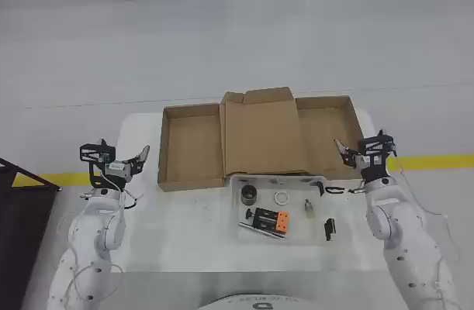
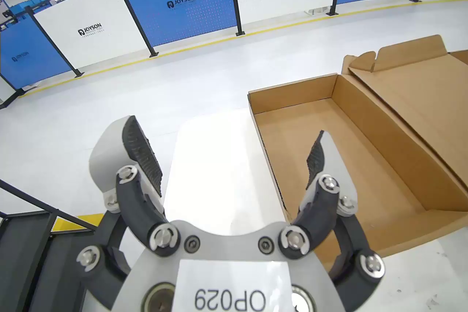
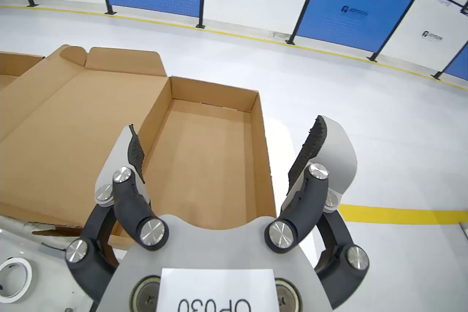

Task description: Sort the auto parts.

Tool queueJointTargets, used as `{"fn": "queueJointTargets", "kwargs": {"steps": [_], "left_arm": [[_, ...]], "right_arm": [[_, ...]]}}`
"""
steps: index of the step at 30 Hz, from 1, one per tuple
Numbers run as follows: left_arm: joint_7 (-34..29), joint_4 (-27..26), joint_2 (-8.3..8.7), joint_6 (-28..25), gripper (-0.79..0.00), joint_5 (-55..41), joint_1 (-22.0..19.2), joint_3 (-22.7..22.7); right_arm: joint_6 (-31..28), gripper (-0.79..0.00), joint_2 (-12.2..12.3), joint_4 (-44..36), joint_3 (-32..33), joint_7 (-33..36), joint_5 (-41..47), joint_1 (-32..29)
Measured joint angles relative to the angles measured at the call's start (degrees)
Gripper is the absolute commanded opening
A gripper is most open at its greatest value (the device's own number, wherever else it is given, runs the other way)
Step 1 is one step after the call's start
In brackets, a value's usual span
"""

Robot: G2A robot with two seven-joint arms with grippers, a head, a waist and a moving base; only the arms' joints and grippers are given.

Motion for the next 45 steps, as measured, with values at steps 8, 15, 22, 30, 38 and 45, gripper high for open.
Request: {"fn": "queueJointTargets", "kwargs": {"steps": [8, 15, 22, 30, 38, 45], "left_arm": [[0.0, 0.0, 0.0, 0.0, 0.0, 0.0, 0.0, 0.0], [0.0, 0.0, 0.0, 0.0, 0.0, 0.0, 0.0, 0.0], [0.0, 0.0, 0.0, 0.0, 0.0, 0.0, 0.0, 0.0], [0.0, 0.0, 0.0, 0.0, 0.0, 0.0, 0.0, 0.0], [0.0, 0.0, 0.0, 0.0, 0.0, 0.0, 0.0, 0.0], [0.0, 0.0, 0.0, 0.0, 0.0, 0.0, 0.0, 0.0]], "right_arm": [[-17.7, 0.0, 1.1, -1.8, 1.4, 5.7, 1.3, 0.0], [-25.6, 0.0, 1.6, -2.4, 1.8, 11.0, 2.4, 1.0], [-26.8, 0.0, 1.8, -2.5, 1.0, 10.7, 3.6, 1.1], [-52.5, -0.256, 3.8, -2.5, 2.9, 15.7, 11.4, 2.1], [-52.5, -0.249, 7.3, -8.8, -0.1, 22.0, 11.7, -0.1], [-52.5, -0.2, 10.3, -12.1, -4.8, 22.8, 5.0, -0.8]]}}
